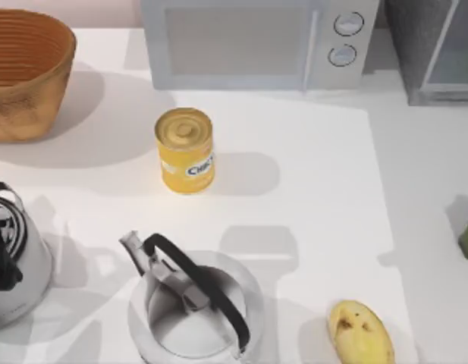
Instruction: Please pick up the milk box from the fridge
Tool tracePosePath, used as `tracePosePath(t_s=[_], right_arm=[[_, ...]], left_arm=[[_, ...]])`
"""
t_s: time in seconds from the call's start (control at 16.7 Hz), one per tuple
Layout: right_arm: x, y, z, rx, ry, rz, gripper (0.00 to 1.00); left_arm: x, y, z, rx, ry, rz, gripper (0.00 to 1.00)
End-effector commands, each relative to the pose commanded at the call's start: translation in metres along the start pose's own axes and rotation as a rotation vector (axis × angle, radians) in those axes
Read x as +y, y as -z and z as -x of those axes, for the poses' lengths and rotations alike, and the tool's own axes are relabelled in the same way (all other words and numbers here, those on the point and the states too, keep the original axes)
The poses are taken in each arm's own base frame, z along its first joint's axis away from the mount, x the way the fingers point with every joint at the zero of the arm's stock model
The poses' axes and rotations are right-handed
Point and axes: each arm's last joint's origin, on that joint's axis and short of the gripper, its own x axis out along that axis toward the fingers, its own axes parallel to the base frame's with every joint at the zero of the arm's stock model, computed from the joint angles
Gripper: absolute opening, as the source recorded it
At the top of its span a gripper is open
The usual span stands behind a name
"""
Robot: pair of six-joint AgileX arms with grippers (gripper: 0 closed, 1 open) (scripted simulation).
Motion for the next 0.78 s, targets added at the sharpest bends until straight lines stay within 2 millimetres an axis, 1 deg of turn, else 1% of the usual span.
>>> tracePosePath(t_s=[0.18,0.3,0.36,0.48,0.78], right_arm=[[0.010,-0.005,-0.048,-0.011,-0.001,0.001,1.00],[0.020,-0.007,-0.071,-0.009,-0.001,0.000,1.00],[0.024,-0.008,-0.079,-0.004,-0.001,-0.001,1.00],[0.029,-0.008,-0.086,0.002,-0.001,-0.002,1.00],[0.028,-0.009,-0.085,-0.001,0.001,-0.002,1.00]], left_arm=[[0.000,0.000,0.000,0.000,0.000,0.000,1.00],[0.000,0.000,0.000,0.000,0.000,0.000,1.00],[0.000,0.000,0.000,0.000,0.000,0.000,1.00],[0.000,0.000,0.000,0.000,0.000,0.000,1.00],[0.000,0.000,0.000,0.000,0.000,0.000,1.00]])
